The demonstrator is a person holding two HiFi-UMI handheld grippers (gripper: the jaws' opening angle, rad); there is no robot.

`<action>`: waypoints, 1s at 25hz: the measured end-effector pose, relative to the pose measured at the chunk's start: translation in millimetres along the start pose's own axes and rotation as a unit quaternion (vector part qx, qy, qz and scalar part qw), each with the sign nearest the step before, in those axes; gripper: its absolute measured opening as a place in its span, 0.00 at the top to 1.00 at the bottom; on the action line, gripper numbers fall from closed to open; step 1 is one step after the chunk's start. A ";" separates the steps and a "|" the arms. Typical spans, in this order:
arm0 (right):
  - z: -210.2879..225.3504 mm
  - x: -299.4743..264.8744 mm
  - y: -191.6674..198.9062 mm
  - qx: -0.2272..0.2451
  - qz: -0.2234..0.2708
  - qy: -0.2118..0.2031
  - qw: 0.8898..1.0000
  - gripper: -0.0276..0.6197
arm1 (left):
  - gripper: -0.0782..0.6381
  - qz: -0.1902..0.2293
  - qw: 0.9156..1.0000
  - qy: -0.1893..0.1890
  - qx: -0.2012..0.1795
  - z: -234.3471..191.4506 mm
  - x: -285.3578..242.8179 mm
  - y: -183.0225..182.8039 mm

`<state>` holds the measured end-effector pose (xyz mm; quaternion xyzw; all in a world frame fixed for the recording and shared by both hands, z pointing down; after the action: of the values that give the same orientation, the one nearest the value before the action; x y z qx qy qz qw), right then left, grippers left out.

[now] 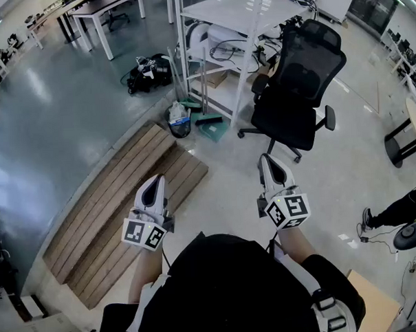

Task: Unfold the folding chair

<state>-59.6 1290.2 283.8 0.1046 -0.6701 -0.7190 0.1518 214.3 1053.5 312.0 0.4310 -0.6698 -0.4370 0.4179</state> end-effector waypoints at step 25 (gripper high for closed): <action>25.2 -33.0 28.6 -0.009 -0.020 -0.120 0.993 0.95 | 0.89 -0.005 0.995 -0.102 -0.021 29.2 32.8 29.1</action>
<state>-35.6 1323.9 312.5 0.0299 -0.6750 -0.7350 0.0569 171.6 1036.4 337.7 0.3788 -0.6970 -0.4951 0.3544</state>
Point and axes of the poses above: the fingertips, and each gripper's own axes: x backward along the fingers, z to its right, y out of its underside, the point moved 9 cm from there along x, backward along the fingers, and after that the axes turned 9 degrees about -y, right-handed, at the moved point
